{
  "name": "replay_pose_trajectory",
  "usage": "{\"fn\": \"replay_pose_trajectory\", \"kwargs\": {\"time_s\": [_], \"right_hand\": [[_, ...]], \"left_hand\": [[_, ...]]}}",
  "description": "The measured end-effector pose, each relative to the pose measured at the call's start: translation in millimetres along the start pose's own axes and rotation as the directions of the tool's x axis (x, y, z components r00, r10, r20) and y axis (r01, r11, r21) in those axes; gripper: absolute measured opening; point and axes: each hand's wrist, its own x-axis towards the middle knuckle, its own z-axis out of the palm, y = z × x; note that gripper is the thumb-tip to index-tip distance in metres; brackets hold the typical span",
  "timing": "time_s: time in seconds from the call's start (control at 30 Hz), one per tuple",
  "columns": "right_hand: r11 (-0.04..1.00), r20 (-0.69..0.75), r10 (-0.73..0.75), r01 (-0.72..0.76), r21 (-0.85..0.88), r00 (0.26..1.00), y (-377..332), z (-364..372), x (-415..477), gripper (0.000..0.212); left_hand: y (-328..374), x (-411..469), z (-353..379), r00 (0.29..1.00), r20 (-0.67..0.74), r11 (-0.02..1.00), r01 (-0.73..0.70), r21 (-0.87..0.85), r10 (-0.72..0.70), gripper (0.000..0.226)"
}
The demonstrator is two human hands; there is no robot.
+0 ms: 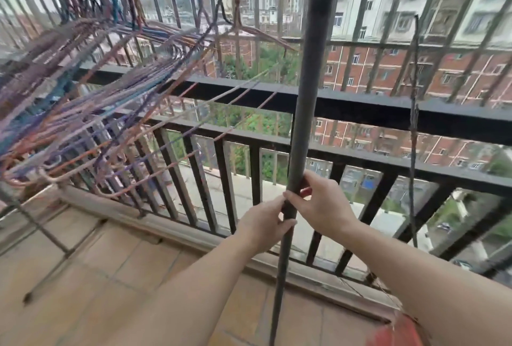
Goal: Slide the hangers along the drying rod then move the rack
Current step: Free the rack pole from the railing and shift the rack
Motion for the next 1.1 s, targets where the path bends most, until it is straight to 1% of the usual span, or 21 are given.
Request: {"fn": "replay_pose_trajectory", "kwargs": {"time_s": [0.3, 0.5, 0.67, 0.77, 0.83, 0.93, 1.03, 1.07, 1.1], "right_hand": [[0.999, 0.009, 0.027, -0.028, 0.044, 1.0, 0, 3, -4, 0.018], [0.995, -0.012, 0.08, -0.079, 0.068, 0.997, -3, 5, -10, 0.017], [0.994, -0.033, 0.099, -0.097, 0.058, 0.995, -11, 10, -19, 0.015], [0.992, -0.029, 0.119, -0.117, 0.053, 0.993, -18, 12, -26, 0.015], [0.99, -0.036, 0.137, -0.135, 0.049, 0.99, -25, 15, -31, 0.016], [0.982, -0.08, 0.187, -0.185, 0.028, 0.979, -33, 20, -36, 0.016], [0.967, -0.135, 0.246, -0.252, -0.027, 0.96, -39, 23, -44, 0.017], [0.963, -0.17, 0.248, -0.261, -0.061, 0.954, -42, 26, -48, 0.018], [0.962, -0.228, 0.236, -0.261, -0.086, 0.945, -44, 30, -53, 0.025]], "left_hand": [[-8, 3, -3, 0.996, 0.09, 0.999, 0.003, -0.043, 0.001, 0.025], [-9, -1, -4, 0.994, 0.106, 0.997, 0.002, -0.082, 0.006, 0.025], [-13, -1, -10, 0.987, 0.159, 0.997, 0.003, -0.076, 0.009, 0.027], [-15, -6, -12, 0.987, 0.16, 0.999, -0.027, -0.034, 0.032, 0.031], [-15, -9, -12, 0.985, 0.174, 1.0, -0.02, -0.014, 0.022, 0.03], [-14, -11, -16, 0.983, 0.184, 0.999, -0.031, 0.01, 0.029, 0.032], [-20, -16, -23, 0.976, 0.216, 1.0, -0.01, 0.015, 0.006, 0.042], [-24, -18, -28, 0.978, 0.21, 1.0, -0.009, 0.029, 0.003, 0.043], [-30, -20, -34, 0.98, 0.199, 0.999, -0.004, 0.042, -0.004, 0.044]]}}
